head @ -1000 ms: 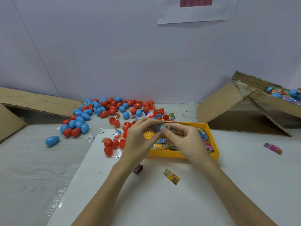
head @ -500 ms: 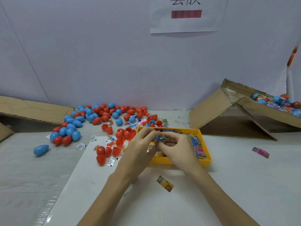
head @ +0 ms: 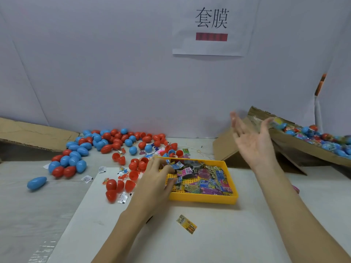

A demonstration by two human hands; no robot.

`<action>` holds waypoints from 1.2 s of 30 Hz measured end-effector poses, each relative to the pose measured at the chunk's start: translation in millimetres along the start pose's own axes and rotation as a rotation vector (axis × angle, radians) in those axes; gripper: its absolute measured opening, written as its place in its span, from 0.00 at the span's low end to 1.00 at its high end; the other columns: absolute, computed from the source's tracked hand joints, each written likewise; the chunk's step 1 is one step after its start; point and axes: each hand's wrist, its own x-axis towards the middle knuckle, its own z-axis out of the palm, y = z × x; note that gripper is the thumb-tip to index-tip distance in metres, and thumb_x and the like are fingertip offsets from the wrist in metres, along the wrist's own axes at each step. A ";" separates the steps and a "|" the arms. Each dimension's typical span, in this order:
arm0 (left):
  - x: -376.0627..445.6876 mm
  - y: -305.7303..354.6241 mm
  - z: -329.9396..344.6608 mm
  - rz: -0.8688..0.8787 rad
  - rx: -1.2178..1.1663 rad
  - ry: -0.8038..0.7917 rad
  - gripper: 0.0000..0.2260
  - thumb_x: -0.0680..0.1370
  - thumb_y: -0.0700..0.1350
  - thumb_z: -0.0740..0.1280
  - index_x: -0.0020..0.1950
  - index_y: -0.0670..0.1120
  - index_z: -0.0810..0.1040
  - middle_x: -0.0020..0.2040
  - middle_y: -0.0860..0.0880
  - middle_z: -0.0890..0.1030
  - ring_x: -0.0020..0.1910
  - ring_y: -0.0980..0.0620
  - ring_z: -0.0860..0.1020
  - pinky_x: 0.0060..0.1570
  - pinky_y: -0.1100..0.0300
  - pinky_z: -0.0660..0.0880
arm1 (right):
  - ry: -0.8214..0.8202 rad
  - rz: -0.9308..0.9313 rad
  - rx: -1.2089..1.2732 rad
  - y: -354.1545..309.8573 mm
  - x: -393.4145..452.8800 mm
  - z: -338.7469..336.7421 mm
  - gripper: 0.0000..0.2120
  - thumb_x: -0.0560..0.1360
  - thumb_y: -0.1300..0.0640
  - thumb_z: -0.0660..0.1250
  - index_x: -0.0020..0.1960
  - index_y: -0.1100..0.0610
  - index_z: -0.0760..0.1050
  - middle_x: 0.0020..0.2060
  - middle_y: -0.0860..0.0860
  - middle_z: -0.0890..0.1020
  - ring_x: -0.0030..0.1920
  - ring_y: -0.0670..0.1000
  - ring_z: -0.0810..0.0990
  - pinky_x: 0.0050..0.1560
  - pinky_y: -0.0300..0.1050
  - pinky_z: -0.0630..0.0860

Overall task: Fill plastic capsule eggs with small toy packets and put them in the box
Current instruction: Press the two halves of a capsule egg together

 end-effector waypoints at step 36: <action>-5.7 -63.4 -21.4 -0.432 0.259 -0.024 0.13 0.84 0.51 0.63 0.66 0.51 0.79 0.63 0.53 0.77 0.63 0.50 0.72 0.60 0.53 0.71 | -0.144 0.416 -0.750 83.6 -36.9 -44.6 0.12 0.82 0.57 0.65 0.56 0.61 0.86 0.43 0.58 0.85 0.39 0.50 0.84 0.39 0.39 0.82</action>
